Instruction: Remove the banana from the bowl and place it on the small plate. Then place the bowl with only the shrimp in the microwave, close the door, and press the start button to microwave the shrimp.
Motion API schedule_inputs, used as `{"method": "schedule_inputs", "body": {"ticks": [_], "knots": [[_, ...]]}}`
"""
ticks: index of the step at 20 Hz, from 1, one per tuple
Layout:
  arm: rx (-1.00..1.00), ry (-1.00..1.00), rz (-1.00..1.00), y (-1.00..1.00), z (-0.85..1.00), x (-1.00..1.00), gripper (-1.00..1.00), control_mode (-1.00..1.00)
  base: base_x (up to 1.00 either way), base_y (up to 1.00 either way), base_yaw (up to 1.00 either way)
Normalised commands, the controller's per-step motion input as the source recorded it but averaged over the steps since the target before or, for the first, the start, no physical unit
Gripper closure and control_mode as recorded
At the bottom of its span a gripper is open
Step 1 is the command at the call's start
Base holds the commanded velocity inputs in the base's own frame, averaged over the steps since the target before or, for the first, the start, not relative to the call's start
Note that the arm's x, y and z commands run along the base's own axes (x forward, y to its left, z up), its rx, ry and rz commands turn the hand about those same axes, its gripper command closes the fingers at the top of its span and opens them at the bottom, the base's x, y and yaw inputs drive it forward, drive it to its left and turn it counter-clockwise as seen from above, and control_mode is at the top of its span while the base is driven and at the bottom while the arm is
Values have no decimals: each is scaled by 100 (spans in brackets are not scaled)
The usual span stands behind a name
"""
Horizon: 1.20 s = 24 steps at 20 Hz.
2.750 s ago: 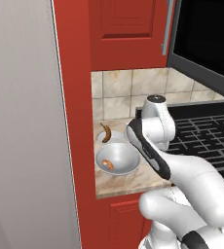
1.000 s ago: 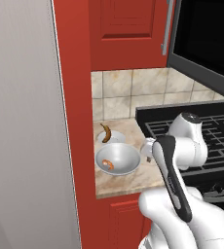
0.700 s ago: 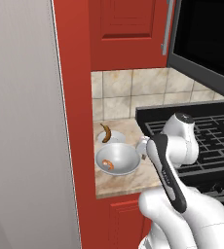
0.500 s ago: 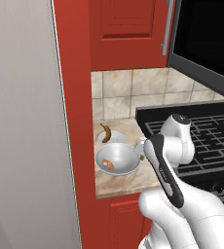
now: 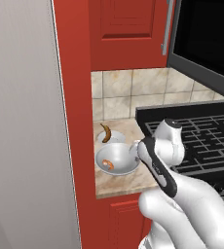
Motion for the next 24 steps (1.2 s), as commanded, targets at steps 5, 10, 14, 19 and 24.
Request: {"method": "schedule_inputs", "body": {"ticks": [5, 10, 14, 19, 24], "knots": [[0, 1, 6, 6, -28, 27, -100, -100, 0, 0, 0], [0, 1, 5, 7, -30, 12, -100, -100, 0, 0, 0], [0, 0, 5, 5, -27, 11, -100, -100, 0, 0, 0], [0, 0, 5, 0, -22, 9, -100, -100, 0, 0, 0], [0, 0, 5, 2, -22, 12, -100, -100, 0, 0, 0]]}}
